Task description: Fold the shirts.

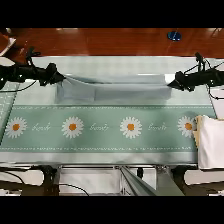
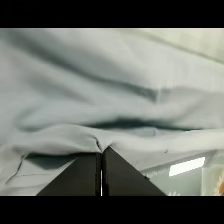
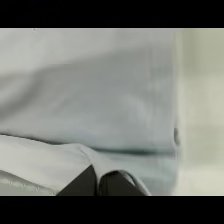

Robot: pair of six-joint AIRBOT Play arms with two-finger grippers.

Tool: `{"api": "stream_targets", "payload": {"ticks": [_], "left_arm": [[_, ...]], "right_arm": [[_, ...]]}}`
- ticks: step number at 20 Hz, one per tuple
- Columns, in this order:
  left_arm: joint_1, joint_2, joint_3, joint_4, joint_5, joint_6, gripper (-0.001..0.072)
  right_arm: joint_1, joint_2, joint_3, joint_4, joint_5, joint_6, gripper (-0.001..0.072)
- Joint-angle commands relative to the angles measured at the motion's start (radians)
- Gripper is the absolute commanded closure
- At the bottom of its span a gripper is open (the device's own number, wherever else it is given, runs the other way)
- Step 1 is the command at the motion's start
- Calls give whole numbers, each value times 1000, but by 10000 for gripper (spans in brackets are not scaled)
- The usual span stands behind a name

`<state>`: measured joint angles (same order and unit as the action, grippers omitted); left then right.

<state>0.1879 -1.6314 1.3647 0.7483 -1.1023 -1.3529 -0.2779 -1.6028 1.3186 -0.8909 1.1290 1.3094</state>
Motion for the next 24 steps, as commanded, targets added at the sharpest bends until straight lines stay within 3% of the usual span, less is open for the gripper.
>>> {"api": "stream_targets", "payload": {"ticks": [1, 6, 7, 8, 9, 10, 14, 16, 18, 20, 21, 23, 24], "left_arm": [[-4, -182, 176, -2, -14, -14, 685], [-35, -313, 285, -1, 4, -6, 684], [-47, -321, 285, -1, 13, -2, 654], [-59, -324, 285, -2, 27, -3, 422], [-68, -324, 291, -2, 31, -12, 84], [-70, -324, 309, -1, 19, -25, 5], [5, -294, 424, 177, -165, -61, 6], [38, -238, 417, 287, -261, -55, 6], [41, -158, 331, 357, -300, -44, 7], [40, -28, 123, 264, -155, -16, 7], [40, 52, -8, 122, -41, 27, 6], [22, 219, -262, -190, 186, 227, 6], [6, 282, -350, -227, 269, 278, 7]], "right_arm": [[1, -134, 147, 48, -1, 21, 689], [2, -252, 230, 156, -24, 37, 688], [2, -268, 230, 206, -47, 40, 616], [2, -280, 230, 237, -60, 40, 433], [0, -287, 230, 245, -61, 40, 187], [-5, -285, 232, 239, -58, 40, 79], [-100, -257, 283, 185, 102, 28, 78], [-143, -230, 283, 45, 164, -2, 78], [-151, -224, 272, -127, 198, 47, 78], [-148, -225, 227, -169, 153, 210, 82], [-134, -225, 201, -141, 120, 218, 83], [-77, -231, 177, -97, 47, 184, 83], [-50, -237, 177, -93, 13, 183, 83]]}}
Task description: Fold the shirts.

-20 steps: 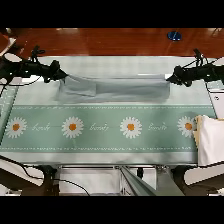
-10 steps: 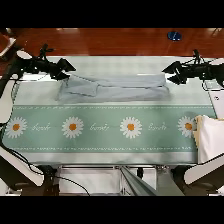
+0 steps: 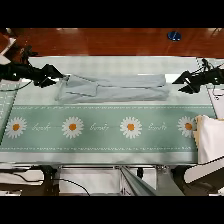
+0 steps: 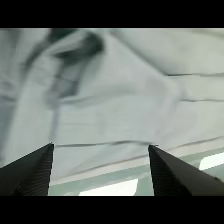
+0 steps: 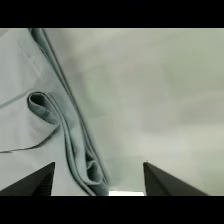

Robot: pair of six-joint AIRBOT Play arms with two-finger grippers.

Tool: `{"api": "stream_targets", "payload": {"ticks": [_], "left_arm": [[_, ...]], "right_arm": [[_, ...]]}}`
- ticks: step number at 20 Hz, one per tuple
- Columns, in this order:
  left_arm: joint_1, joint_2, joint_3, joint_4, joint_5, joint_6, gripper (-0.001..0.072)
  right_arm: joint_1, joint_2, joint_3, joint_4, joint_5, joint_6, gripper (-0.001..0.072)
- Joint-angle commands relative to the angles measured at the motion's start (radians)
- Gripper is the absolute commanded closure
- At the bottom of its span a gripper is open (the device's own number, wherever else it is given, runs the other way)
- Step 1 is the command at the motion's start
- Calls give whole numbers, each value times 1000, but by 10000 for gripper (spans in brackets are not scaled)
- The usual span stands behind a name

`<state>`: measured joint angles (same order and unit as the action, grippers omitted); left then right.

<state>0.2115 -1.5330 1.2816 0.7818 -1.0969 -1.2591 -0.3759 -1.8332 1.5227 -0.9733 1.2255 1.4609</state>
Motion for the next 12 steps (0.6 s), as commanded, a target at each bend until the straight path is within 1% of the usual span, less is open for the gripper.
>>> {"api": "stream_targets", "payload": {"ticks": [1, 2, 4, 5, 6, 7, 8, 9, 10, 11, 12], "left_arm": [[-29, 223, -322, -247, 307, 185, 7], [-31, 238, -350, -241, 306, 185, 6], [-32, 229, -364, -240, 260, 185, 7], [-36, 224, -364, -240, 248, 185, 7], [-44, 221, -364, -240, 246, 185, 7], [-55, 218, -364, -244, 247, 185, 7], [-68, 215, -364, -247, 248, 185, 8], [-82, 215, -364, -249, 248, 185, 22], [-94, 215, -361, -251, 247, 185, 252], [-108, 215, -354, -252, 230, 187, 695], [-126, 216, -344, -261, 210, 207, 684]], "right_arm": [[69, -16, -26, 5, -104, 31, 83], [86, -31, -26, 33, -114, 29, 83], [115, -67, -26, 93, -101, 13, 83], [130, -79, -26, 120, -90, -13, 86], [147, -82, -26, 128, -88, -44, 189], [159, -78, -21, 126, -75, -73, 592], [160, -64, -9, 130, -55, -80, 690], [151, -43, 9, 129, -18, -91, 690], [135, -9, 29, 119, 37, -105, 690], [118, 38, 33, 91, 81, -113, 690], [103, 94, 33, 25, 135, -113, 690]]}}
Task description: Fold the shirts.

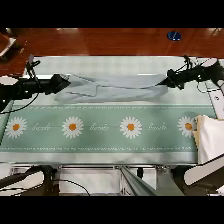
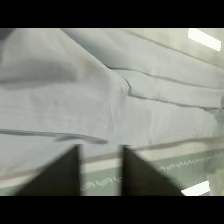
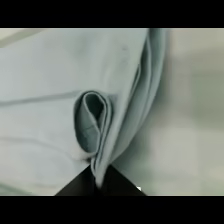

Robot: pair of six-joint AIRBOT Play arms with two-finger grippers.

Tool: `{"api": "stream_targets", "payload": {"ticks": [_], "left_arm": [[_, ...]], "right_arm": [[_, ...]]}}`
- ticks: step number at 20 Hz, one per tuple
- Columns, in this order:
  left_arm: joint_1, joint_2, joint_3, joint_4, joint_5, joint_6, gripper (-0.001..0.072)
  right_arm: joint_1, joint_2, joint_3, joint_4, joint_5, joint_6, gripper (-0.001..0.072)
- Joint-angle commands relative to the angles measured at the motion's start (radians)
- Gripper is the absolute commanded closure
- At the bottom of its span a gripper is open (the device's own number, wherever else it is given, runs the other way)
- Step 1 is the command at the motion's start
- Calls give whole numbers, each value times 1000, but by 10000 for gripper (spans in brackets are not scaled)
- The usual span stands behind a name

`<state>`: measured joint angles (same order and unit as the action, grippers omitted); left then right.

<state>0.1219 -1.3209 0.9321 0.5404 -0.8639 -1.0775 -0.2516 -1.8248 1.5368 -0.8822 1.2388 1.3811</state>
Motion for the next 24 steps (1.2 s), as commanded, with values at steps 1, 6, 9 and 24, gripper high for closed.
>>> {"api": "stream_targets", "payload": {"ticks": [1, 6, 9, 24], "left_arm": [[-66, 3, 22, -42, -56, 63, 685], [-351, -8, 53, -121, 68, 137, 686], [-549, -115, 160, 70, 163, -7, 687], [-1039, -775, 986, 249, -177, -506, 686]], "right_arm": [[-29, 158, 2, -159, 190, -41, 690], [-72, 710, -450, -281, 19, -39, 692], [-90, 960, -607, -191, 0, -19, 691], [174, 1196, -635, -123, -36, 138, 691]]}}
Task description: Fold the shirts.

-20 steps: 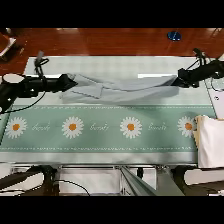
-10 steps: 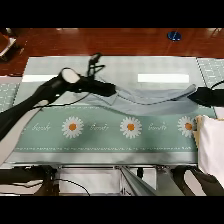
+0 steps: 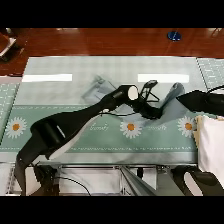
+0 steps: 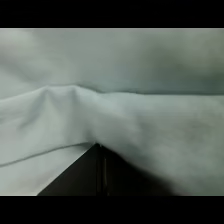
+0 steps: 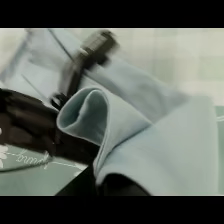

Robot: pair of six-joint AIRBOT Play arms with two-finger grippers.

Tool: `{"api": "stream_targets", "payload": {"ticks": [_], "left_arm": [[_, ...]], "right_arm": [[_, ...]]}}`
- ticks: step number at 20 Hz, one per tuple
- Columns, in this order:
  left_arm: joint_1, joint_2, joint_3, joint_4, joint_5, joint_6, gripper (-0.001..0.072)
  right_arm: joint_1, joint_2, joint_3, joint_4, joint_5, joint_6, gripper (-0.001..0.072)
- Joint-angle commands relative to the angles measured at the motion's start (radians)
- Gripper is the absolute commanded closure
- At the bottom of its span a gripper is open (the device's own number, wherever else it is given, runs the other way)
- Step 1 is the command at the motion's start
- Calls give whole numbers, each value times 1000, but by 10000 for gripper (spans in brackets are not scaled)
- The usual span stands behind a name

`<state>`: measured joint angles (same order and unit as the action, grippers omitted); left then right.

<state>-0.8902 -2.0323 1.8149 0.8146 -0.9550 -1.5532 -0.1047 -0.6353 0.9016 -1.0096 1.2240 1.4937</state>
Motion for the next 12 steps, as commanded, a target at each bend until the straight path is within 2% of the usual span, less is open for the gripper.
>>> {"api": "stream_targets", "payload": {"ticks": [1, 4, 7, 9, 11, 12], "left_arm": [[6, -53, 123, -25, -114, -30, 686], [155, 21, 137, 34, -240, -27, 686], [322, 161, 127, 245, -385, -27, 686], [423, 296, 75, 332, -403, -8, 686], [517, 460, -31, 411, -420, 84, 686], [556, 553, -120, 460, -420, 84, 685]], "right_arm": [[27, 5, 2, 2, -13, 25, 691], [27, -24, 30, 5, 33, 19, 691], [27, -124, 124, 6, 97, -13, 691], [36, -224, 211, 10, 137, -34, 691], [95, -341, 303, 10, 135, -39, 690], [138, -402, 348, 10, 122, -40, 690]]}}
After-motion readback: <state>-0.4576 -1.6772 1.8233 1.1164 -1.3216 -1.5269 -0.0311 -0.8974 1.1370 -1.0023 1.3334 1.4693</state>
